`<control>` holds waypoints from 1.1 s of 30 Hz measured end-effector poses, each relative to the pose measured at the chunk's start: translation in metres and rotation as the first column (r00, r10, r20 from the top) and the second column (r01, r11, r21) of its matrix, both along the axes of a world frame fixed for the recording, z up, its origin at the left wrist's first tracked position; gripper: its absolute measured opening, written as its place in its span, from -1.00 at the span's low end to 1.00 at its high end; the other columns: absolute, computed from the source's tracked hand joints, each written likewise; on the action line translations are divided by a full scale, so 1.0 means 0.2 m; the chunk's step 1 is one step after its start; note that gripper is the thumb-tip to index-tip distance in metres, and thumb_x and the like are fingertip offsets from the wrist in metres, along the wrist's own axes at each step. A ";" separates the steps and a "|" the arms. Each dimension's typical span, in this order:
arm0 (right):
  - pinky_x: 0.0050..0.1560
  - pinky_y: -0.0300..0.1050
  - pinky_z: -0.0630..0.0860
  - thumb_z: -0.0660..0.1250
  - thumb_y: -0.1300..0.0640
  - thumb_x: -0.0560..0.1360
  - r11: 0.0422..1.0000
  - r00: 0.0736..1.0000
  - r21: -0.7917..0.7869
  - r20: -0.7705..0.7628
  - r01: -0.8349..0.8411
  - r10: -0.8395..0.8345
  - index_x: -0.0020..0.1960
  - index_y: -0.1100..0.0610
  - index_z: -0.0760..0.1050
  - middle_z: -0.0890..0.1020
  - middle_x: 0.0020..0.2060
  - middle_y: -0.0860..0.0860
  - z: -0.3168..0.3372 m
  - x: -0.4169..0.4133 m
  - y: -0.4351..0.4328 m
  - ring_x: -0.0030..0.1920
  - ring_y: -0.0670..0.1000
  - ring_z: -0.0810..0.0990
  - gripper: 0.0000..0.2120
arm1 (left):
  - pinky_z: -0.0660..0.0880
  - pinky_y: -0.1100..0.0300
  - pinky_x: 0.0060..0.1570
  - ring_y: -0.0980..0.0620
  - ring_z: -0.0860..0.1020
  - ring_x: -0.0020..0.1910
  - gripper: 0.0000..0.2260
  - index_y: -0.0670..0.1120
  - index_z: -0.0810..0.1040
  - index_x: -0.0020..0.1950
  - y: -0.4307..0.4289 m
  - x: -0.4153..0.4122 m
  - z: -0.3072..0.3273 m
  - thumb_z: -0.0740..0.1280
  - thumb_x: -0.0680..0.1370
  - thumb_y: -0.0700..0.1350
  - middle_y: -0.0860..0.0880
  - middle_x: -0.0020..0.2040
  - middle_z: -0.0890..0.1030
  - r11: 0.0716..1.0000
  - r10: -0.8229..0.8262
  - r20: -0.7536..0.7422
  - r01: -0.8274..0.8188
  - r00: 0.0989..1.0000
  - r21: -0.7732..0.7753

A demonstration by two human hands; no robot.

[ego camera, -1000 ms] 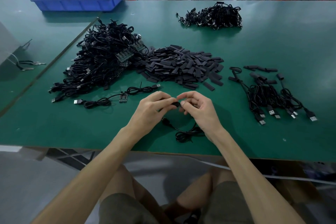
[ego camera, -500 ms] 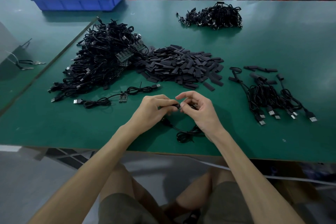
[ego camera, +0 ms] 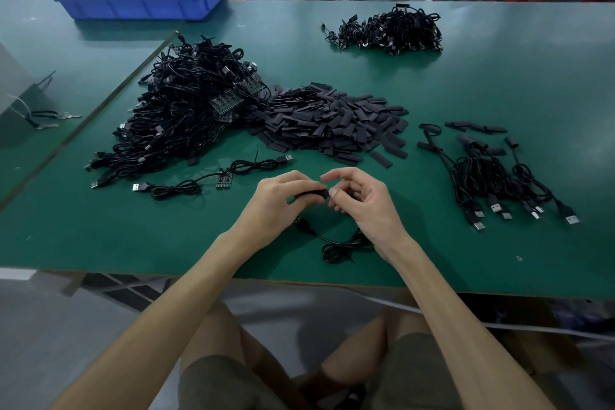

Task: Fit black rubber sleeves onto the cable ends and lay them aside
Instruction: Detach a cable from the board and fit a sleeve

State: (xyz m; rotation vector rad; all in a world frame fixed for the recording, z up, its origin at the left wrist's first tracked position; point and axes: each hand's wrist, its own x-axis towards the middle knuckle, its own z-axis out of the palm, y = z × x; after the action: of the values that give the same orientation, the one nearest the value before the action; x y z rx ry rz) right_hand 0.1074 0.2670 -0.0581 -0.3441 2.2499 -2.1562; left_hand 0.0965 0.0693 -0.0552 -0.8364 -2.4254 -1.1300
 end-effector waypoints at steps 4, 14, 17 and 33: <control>-0.01 -0.21 0.59 0.37 0.31 0.57 1.000 1.000 -0.007 -0.012 -0.004 0.004 0.08 -0.03 0.68 0.65 -0.25 -0.01 0.00 0.00 0.00 -0.16 -0.06 0.64 -0.73 | 0.60 0.11 -0.13 0.10 0.63 -0.24 -0.87 -0.12 0.73 0.09 -0.01 -0.02 -0.01 0.47 0.56 -0.19 0.03 -0.13 0.67 1.000 -0.013 0.122 0.011 0.992 0.018; -0.10 -0.24 0.58 0.36 0.34 0.58 0.999 0.999 -0.029 0.010 -0.032 0.032 0.10 0.02 0.67 0.66 -0.24 -0.01 0.03 0.02 -0.01 -0.15 -0.03 0.67 -0.74 | 0.58 0.20 -0.02 0.00 0.69 -0.10 -0.83 -0.18 0.75 0.04 -0.03 -0.05 0.02 0.53 0.46 -0.28 -0.04 -0.08 0.73 0.955 -0.127 0.281 0.041 0.951 0.292; -0.09 -0.19 0.60 0.36 0.35 0.58 0.999 0.999 -0.023 0.017 -0.026 0.027 0.11 0.03 0.66 0.66 -0.23 0.01 0.04 0.02 -0.01 -0.16 -0.01 0.66 -0.74 | 0.58 0.16 0.00 0.00 0.68 -0.07 -0.82 -0.15 0.75 0.03 -0.02 -0.05 0.02 0.56 0.44 -0.24 -0.02 -0.07 0.73 0.960 -0.124 0.233 0.057 0.965 0.274; -0.08 -0.23 0.58 0.35 0.36 0.58 0.998 0.999 -0.037 0.023 -0.041 0.042 0.12 0.03 0.68 0.67 -0.21 0.04 0.06 0.03 -0.01 -0.12 0.00 0.66 -0.72 | 0.60 0.19 -0.12 -0.06 0.68 -0.24 -0.86 -0.15 0.74 0.03 -0.05 -0.08 0.00 0.54 0.49 -0.18 -0.17 -0.18 0.72 0.887 -0.286 0.488 0.035 0.825 0.460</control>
State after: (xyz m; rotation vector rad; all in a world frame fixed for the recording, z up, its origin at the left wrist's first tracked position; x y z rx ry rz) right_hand 0.1131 0.2642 -0.0468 -0.3598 2.1734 -2.1717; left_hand 0.0796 0.0591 -0.0562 -0.6413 -2.3657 -2.1350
